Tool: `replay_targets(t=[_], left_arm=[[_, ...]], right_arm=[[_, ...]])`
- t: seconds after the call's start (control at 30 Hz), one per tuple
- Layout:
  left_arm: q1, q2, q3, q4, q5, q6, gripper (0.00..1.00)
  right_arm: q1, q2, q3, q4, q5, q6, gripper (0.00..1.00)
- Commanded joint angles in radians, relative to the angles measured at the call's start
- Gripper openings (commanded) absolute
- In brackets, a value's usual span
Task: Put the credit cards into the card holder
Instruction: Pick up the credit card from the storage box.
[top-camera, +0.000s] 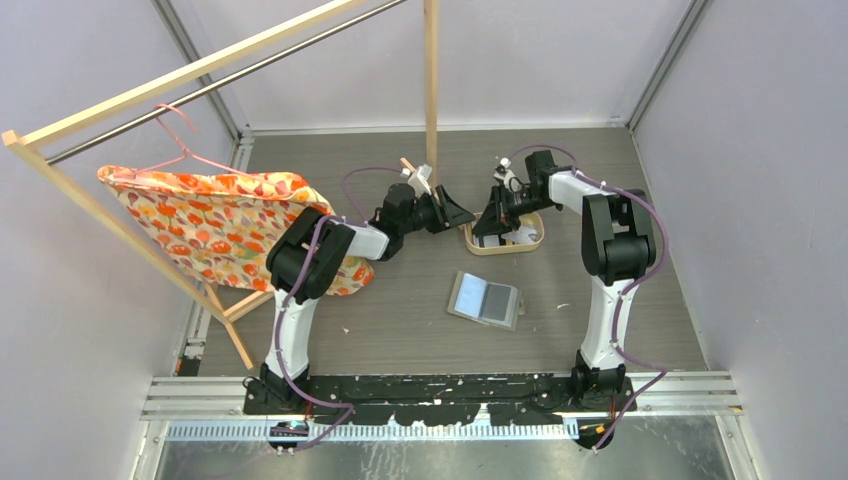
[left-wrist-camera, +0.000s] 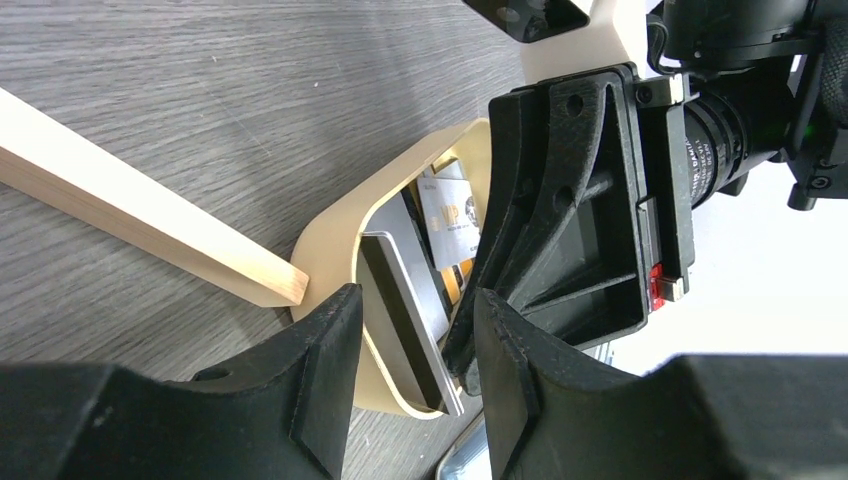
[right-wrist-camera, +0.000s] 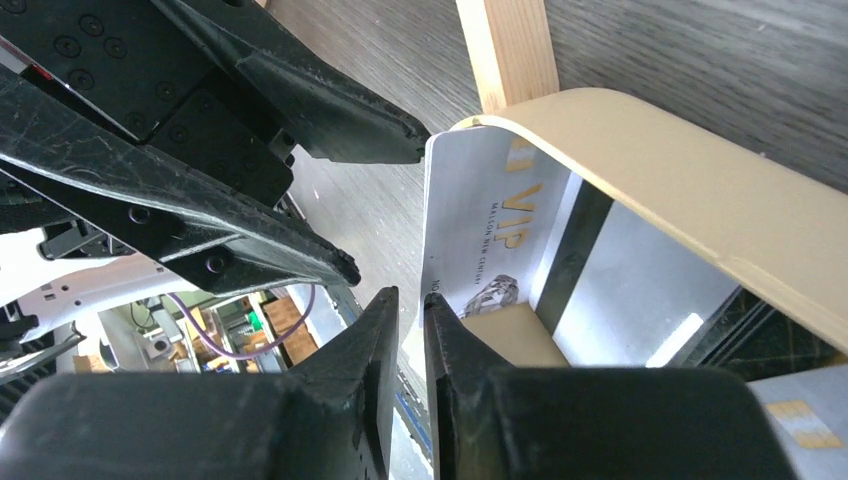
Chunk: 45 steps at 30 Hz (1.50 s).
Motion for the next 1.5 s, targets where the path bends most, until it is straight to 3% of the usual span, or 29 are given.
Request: replay_targets(t=[0.0,0.57,0.97,1.47], left_arm=[[-0.011,-0.048,0.018,0.071,0.032,0.008,0.46],[-0.021,-0.031,0.048,0.040,0.044,0.017,0.44],[-0.036,-0.019,0.074,0.016,0.068,0.027,0.43],[-0.044,0.006,0.110,-0.006,0.094,0.031,0.43]], right_arm=[[-0.002,-0.009,0.003,0.031,-0.047,0.016,0.21],[-0.017,-0.023,0.022,-0.022,0.109,-0.038,0.11],[-0.050,-0.109,0.026,-0.057,0.337,-0.125,0.30],[-0.049,-0.056,0.041,-0.039,0.309,-0.099,0.33]])
